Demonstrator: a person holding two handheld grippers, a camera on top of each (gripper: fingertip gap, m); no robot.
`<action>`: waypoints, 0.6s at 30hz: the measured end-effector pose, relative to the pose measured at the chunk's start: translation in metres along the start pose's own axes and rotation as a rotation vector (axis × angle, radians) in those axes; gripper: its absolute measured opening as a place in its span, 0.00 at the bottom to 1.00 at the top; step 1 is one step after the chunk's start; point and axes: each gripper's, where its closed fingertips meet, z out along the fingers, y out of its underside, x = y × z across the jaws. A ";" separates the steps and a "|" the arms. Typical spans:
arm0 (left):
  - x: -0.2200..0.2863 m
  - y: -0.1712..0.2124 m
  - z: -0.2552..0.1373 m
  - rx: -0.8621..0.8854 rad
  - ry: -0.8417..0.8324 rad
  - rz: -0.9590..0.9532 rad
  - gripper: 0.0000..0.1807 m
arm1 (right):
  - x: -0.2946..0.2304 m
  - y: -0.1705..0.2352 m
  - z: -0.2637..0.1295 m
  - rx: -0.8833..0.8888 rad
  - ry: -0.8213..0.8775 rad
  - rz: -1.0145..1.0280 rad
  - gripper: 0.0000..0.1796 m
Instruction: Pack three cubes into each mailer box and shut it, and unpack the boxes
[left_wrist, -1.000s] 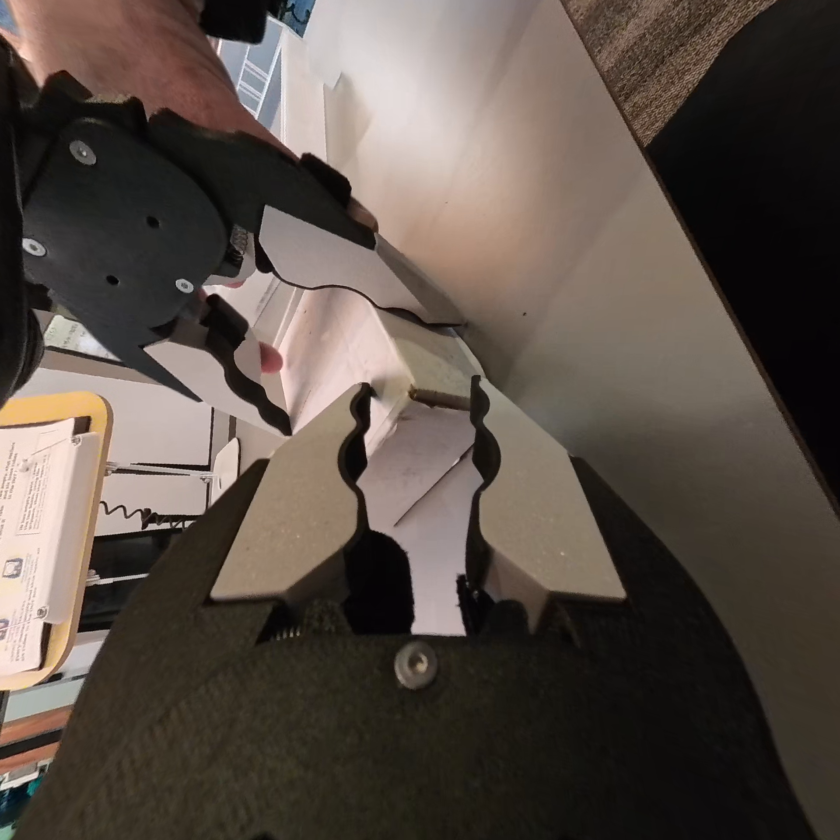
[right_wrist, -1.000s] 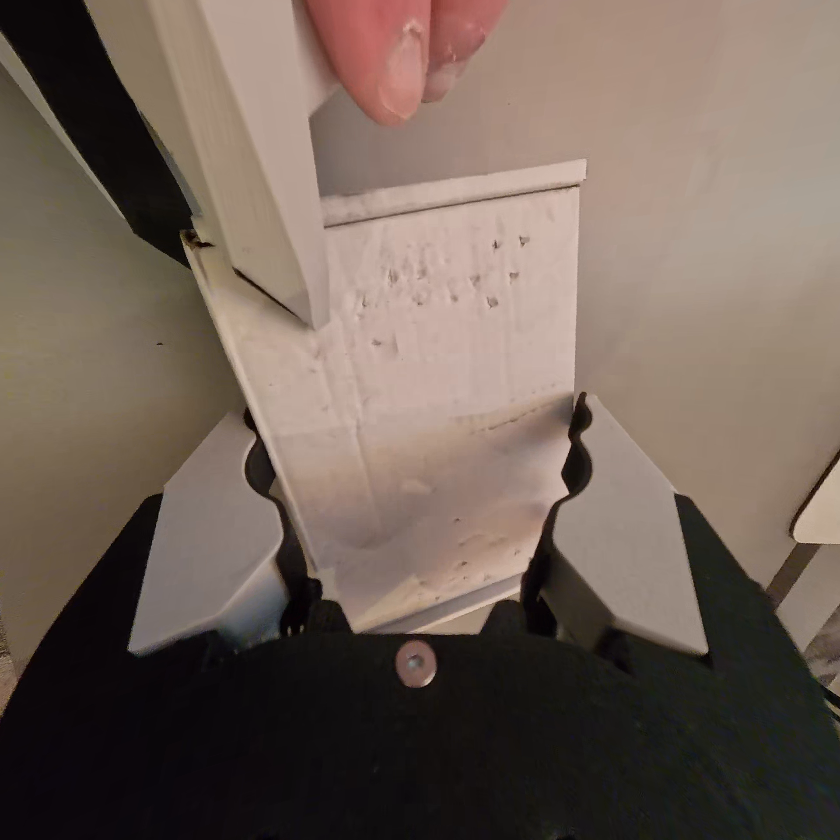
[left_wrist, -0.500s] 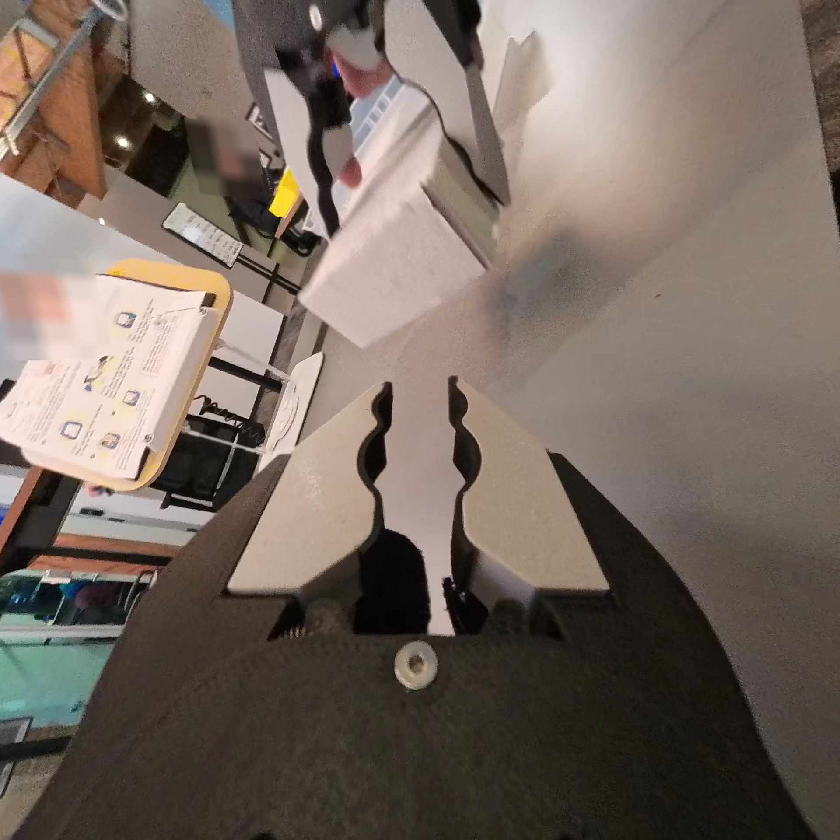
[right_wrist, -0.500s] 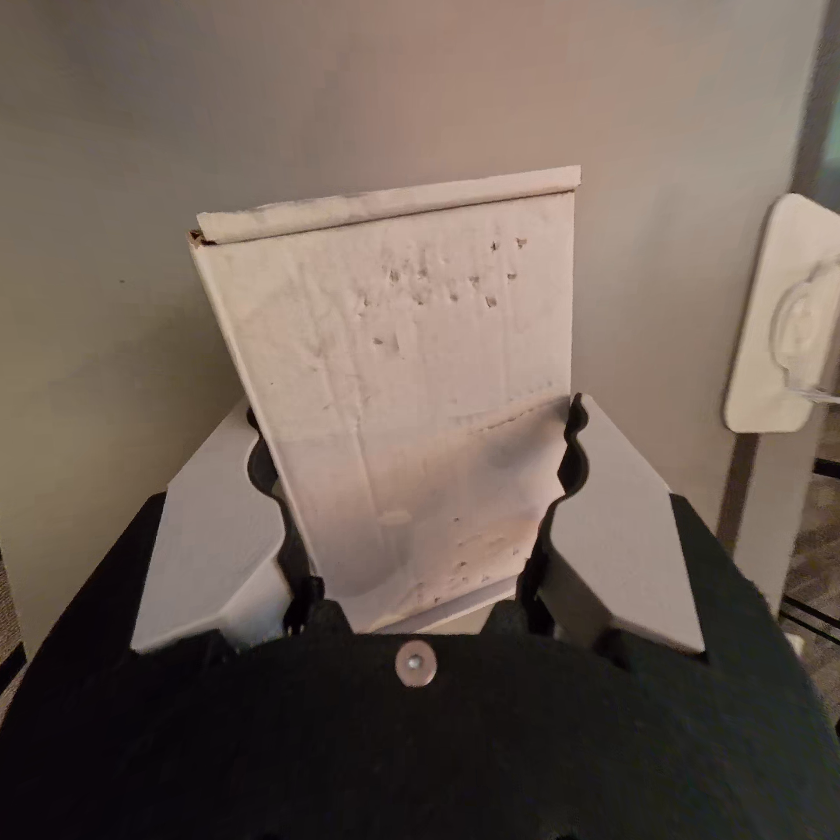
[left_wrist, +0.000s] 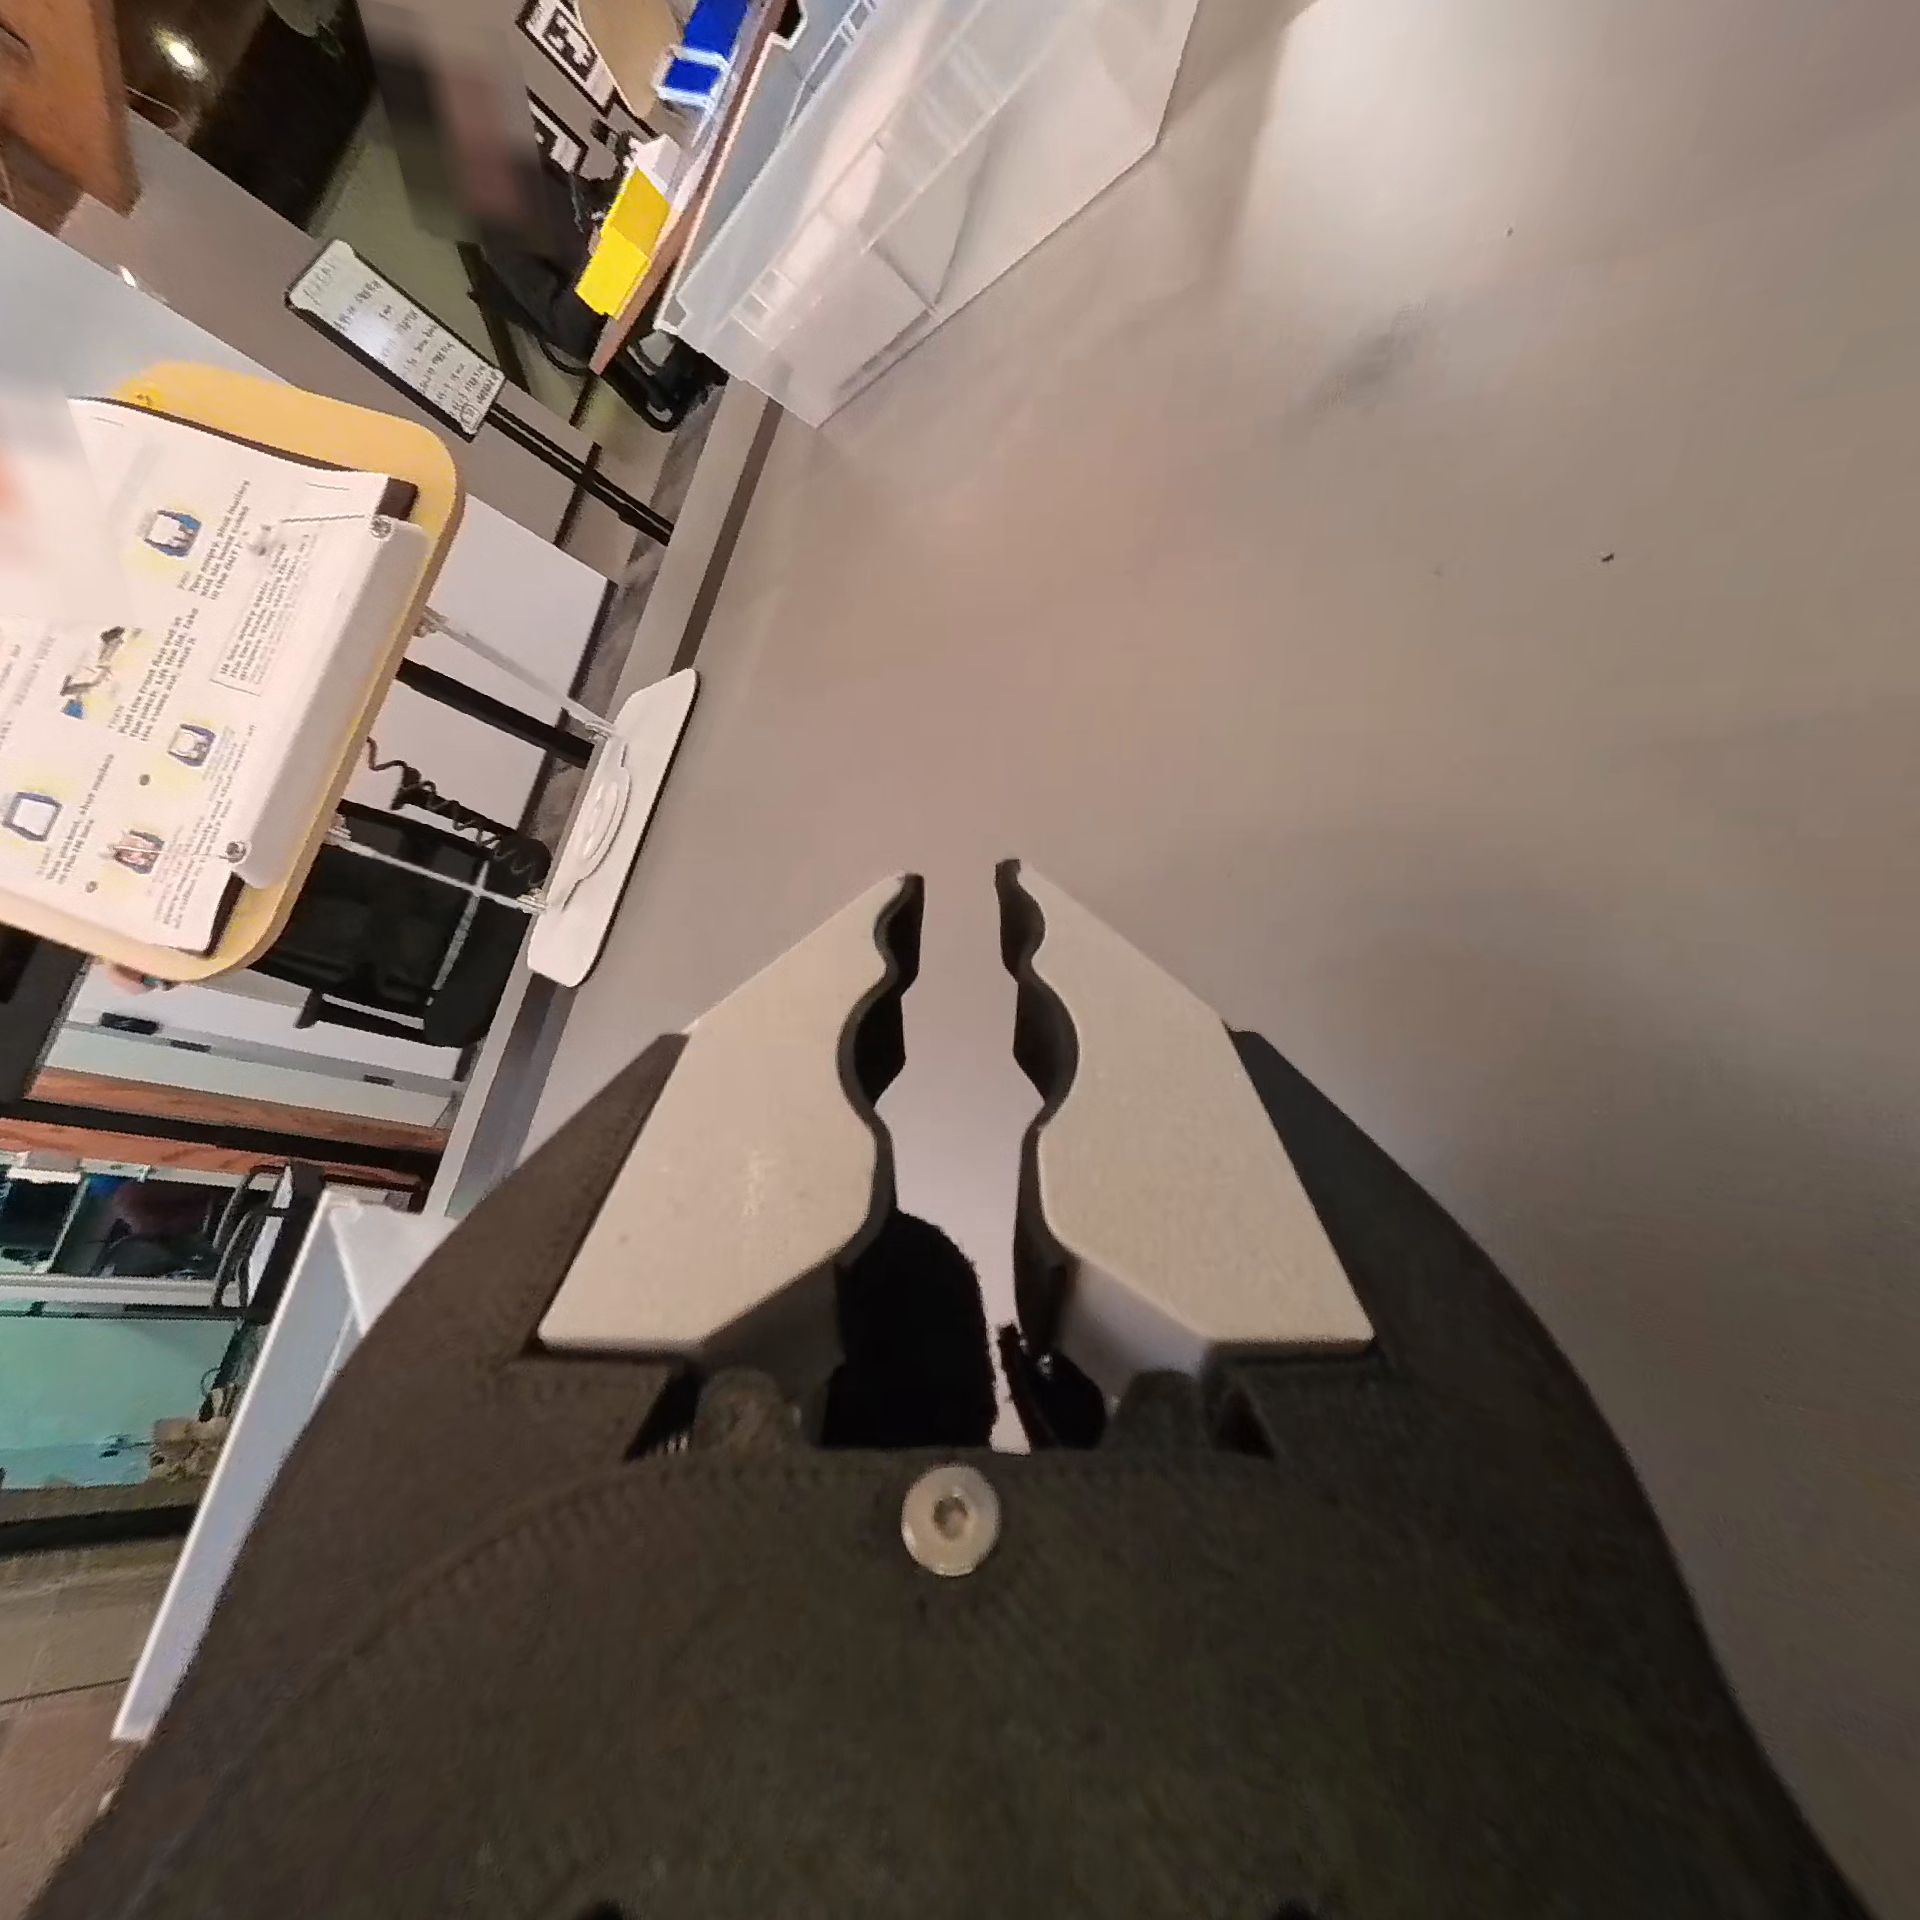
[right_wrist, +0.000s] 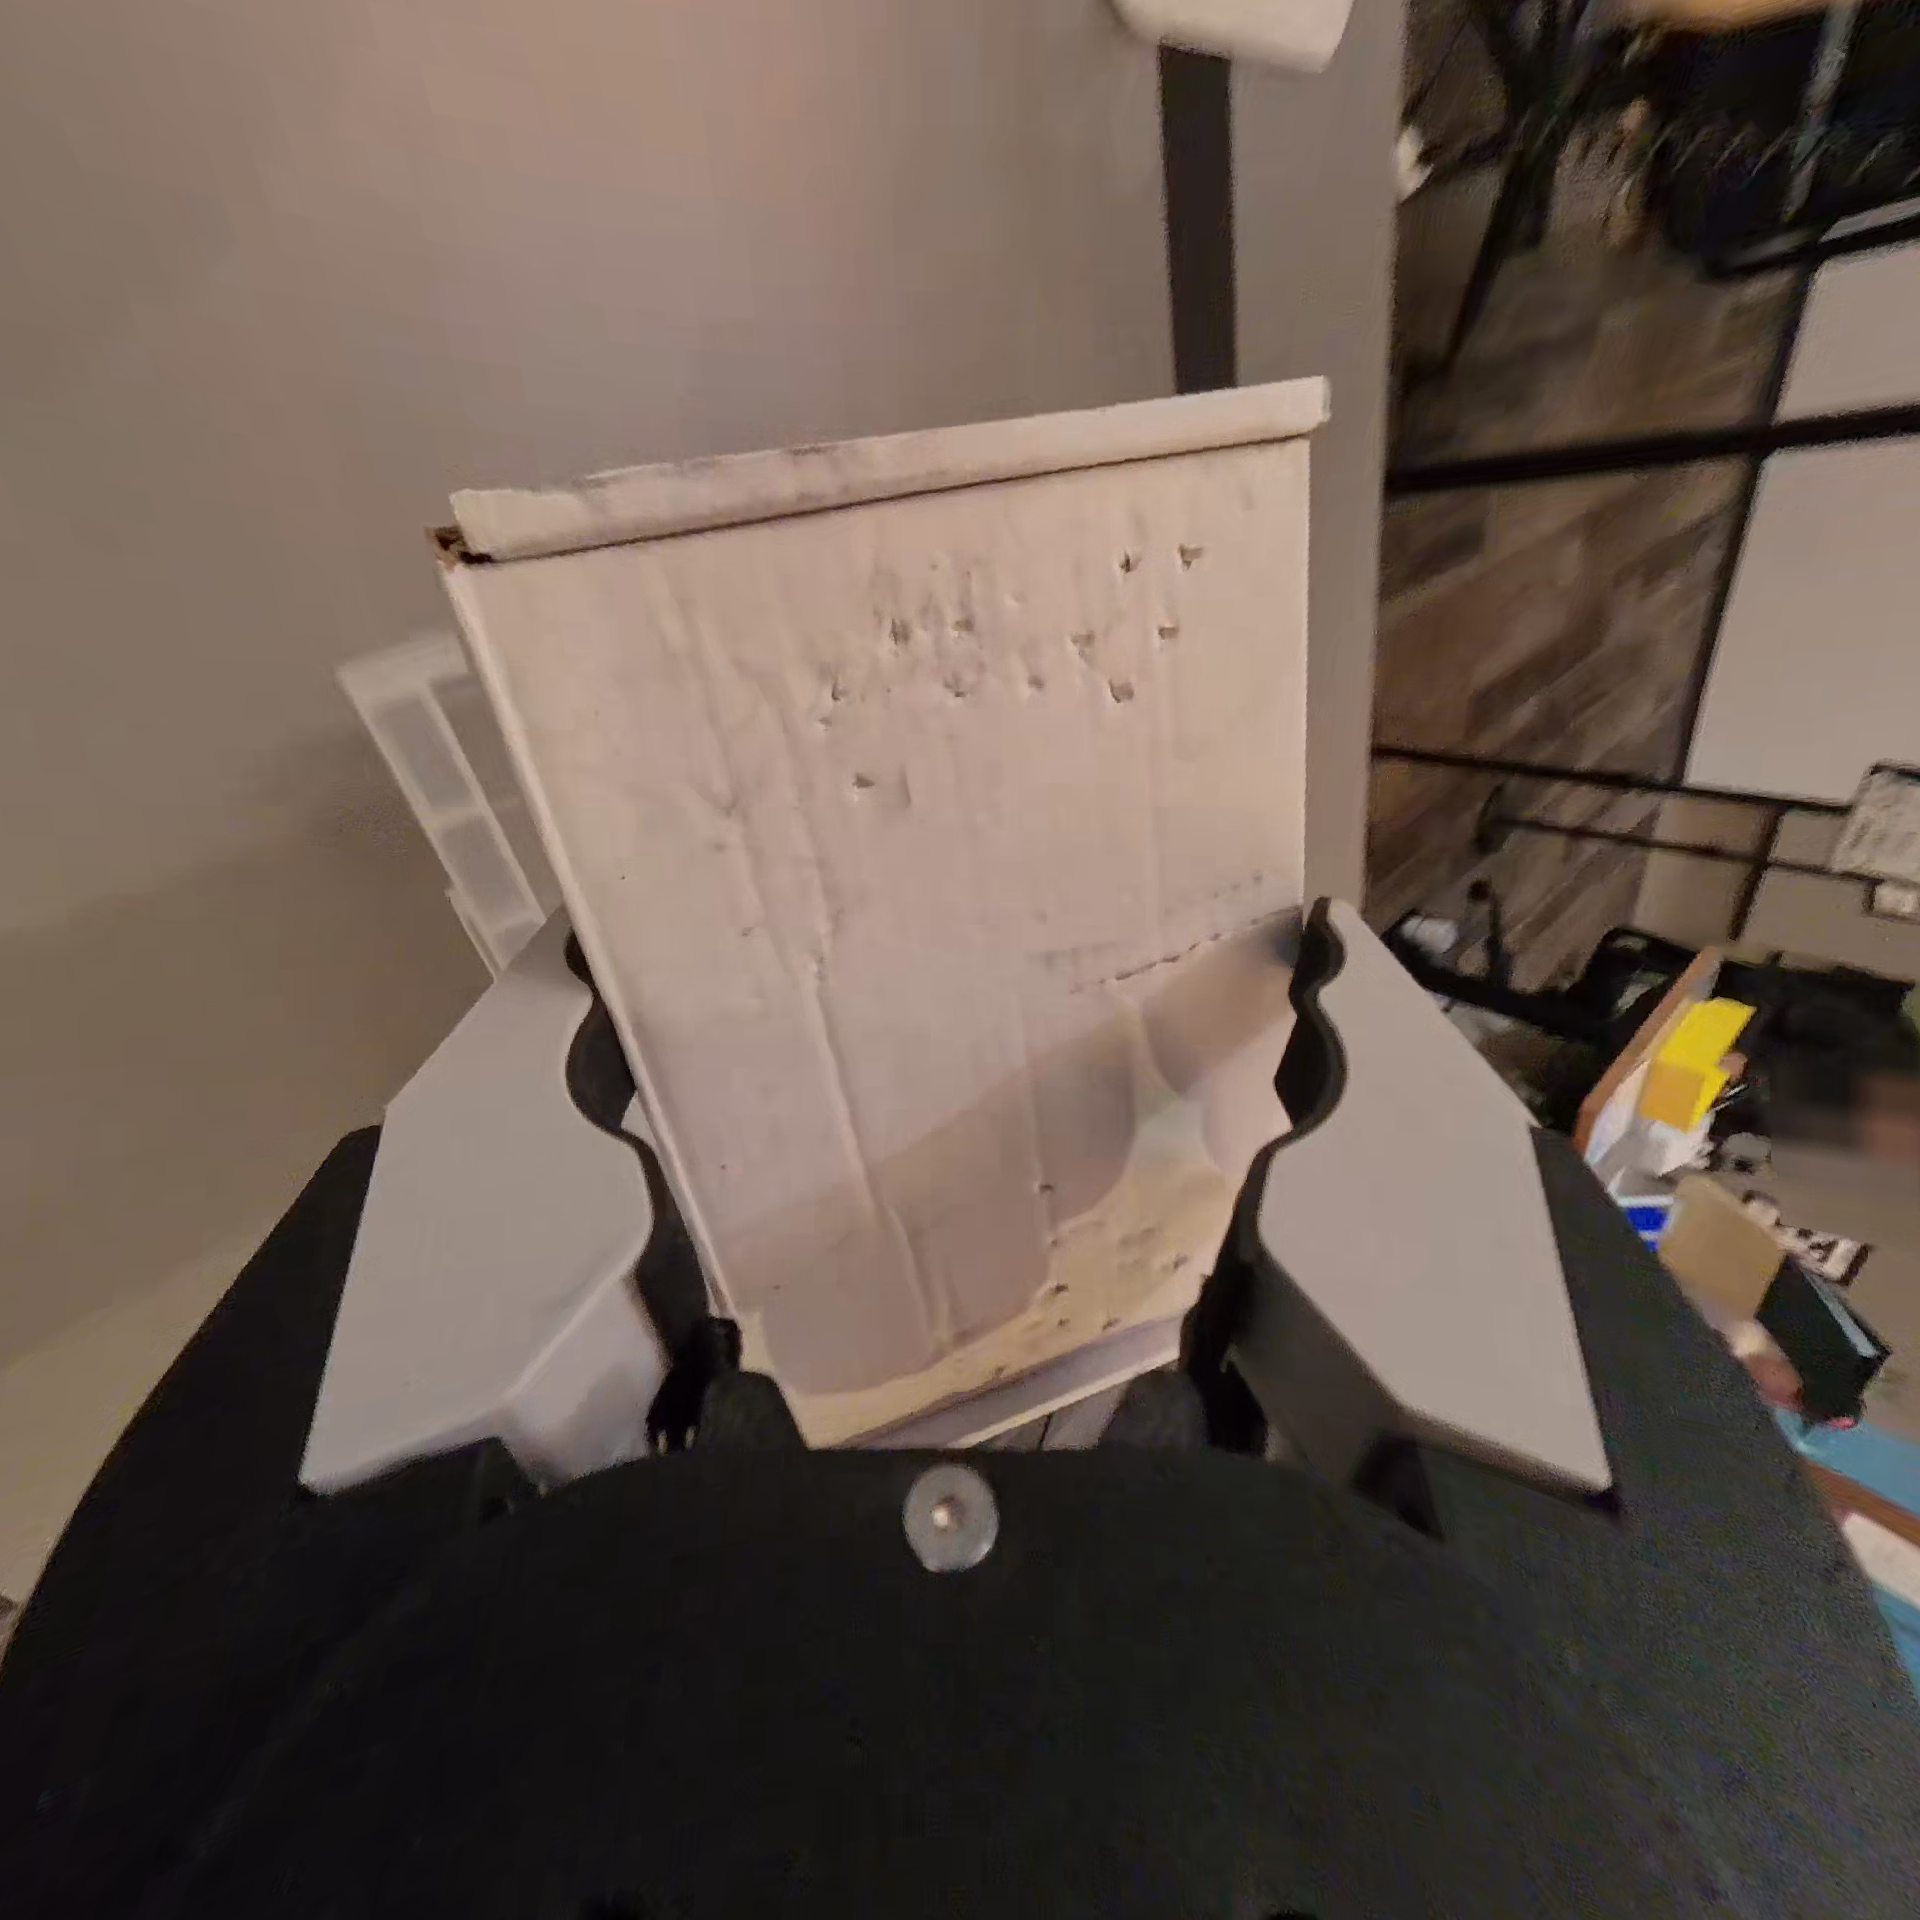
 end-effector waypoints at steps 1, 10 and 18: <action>0.001 0.001 0.001 -0.002 0.003 -0.001 0.07 | -0.002 0.012 0.012 -0.024 -0.028 -0.004 0.71; 0.003 0.011 0.007 -0.059 0.011 -0.026 0.06 | -0.042 0.054 0.110 -0.130 -0.224 -0.045 0.71; 0.005 0.013 0.011 -0.080 0.041 -0.077 0.07 | -0.064 0.065 0.135 -0.220 -0.325 -0.007 0.77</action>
